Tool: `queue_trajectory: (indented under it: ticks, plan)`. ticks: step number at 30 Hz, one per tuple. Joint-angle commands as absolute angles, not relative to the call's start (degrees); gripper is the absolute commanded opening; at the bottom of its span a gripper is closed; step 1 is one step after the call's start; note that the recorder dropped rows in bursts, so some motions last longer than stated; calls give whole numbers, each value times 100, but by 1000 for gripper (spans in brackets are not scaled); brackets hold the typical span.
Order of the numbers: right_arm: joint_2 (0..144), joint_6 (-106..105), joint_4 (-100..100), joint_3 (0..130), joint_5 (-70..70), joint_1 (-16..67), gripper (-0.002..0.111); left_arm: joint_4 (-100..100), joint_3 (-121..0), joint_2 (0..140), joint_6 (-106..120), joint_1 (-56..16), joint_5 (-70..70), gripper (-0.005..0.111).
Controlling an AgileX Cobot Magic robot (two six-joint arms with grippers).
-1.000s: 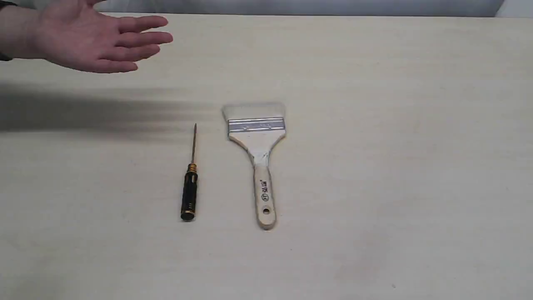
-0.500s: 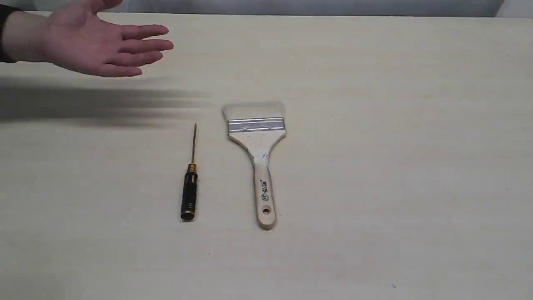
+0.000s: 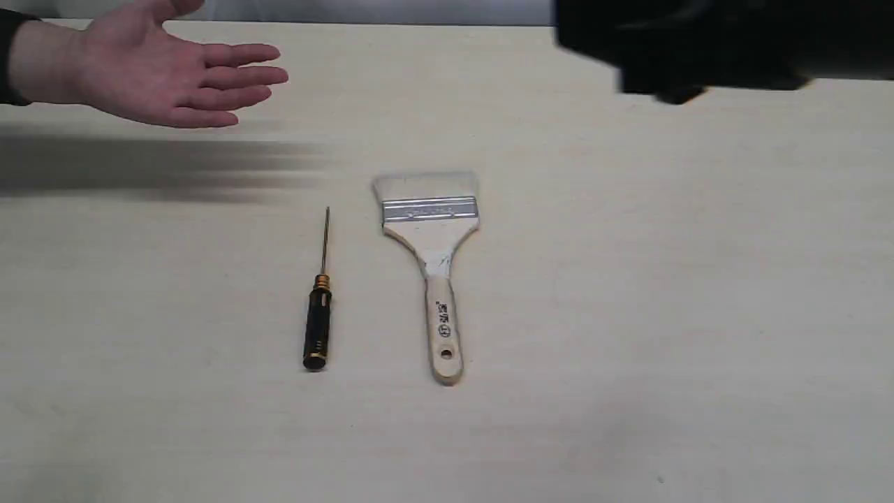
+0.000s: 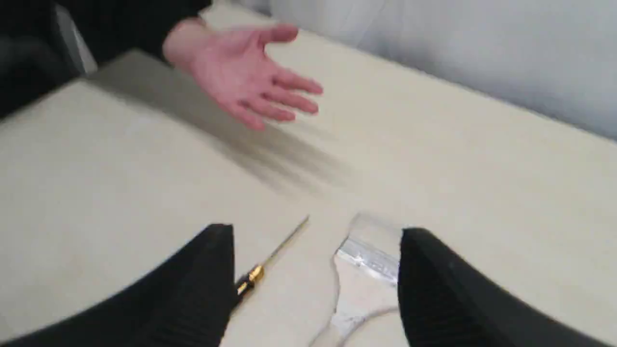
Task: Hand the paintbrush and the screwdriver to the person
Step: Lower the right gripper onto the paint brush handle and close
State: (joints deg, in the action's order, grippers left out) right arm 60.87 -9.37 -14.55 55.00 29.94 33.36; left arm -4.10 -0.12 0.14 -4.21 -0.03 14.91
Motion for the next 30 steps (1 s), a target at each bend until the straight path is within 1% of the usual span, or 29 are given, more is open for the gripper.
queue_trajectory:
  ticks: [1, 5, 13, 19, 24, 30]
  plan:
    - [7201, -741, -1005, 6184, 3758, 3502, 54, -406, 0, 0, -432, -39, 1419, 0]
    - [8405, -109, -336, 6783, 4344, 3548, 54, -406, 0, 0, -432, -39, 1419, 0]
    - [9952, 88, -338, 7095, 4333, 3548, 54, -391, 0, 0, -432, -39, 1432, 0]
    - [10791, 257, -396, 7344, 4241, 3566, 55, -391, 0, 0, -432, -39, 1432, 0]
    - [11244, 269, -322, 7650, 4225, 3870, 55, -391, 0, 0, -432, -39, 1432, 0]
    - [11680, 1448, 718, 8112, 4532, 4151, 55, -391, 0, 0, -432, -39, 1432, 0]
